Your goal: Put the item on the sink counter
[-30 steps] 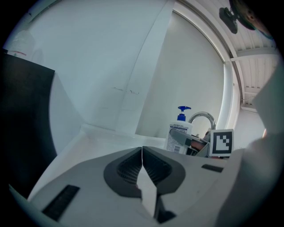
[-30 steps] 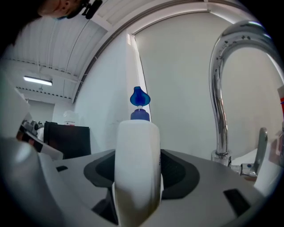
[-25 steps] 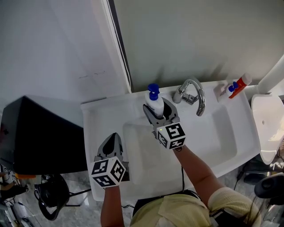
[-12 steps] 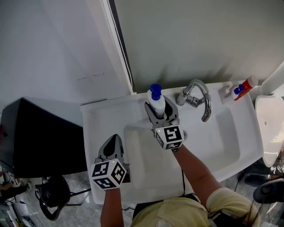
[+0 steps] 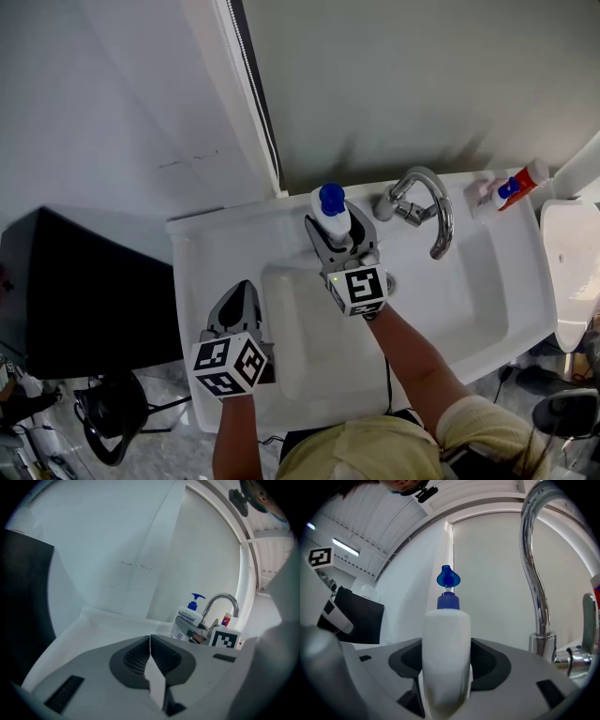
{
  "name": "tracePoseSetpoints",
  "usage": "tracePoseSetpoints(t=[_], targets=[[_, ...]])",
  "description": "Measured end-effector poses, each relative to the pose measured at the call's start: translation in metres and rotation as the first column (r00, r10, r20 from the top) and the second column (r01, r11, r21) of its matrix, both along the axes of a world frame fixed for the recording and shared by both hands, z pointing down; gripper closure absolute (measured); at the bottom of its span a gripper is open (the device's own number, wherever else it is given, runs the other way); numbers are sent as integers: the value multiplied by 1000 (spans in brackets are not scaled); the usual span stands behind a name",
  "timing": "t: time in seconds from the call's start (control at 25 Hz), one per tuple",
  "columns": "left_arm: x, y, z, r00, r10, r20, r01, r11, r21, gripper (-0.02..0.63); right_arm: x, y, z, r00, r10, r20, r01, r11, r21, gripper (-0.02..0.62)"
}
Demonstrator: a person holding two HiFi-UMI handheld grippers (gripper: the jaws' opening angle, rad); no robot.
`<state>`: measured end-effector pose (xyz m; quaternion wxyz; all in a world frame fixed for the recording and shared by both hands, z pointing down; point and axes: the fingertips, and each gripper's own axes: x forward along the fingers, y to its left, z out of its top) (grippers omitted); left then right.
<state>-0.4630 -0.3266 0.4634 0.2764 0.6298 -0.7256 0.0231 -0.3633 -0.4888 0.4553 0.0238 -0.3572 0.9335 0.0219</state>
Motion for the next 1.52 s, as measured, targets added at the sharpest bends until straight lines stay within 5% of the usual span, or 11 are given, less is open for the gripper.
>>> tracePoseSetpoints(t=[0.84, 1.52], targets=[[11, -5, -1, 999, 40, -7, -40, 999, -16, 568, 2, 3, 6, 996, -15, -84, 10, 998, -62, 314], [36, -2, -24, 998, 70, -8, -69, 995, 68, 568, 41, 31, -9, 995, 16, -98, -26, 995, -101, 316]])
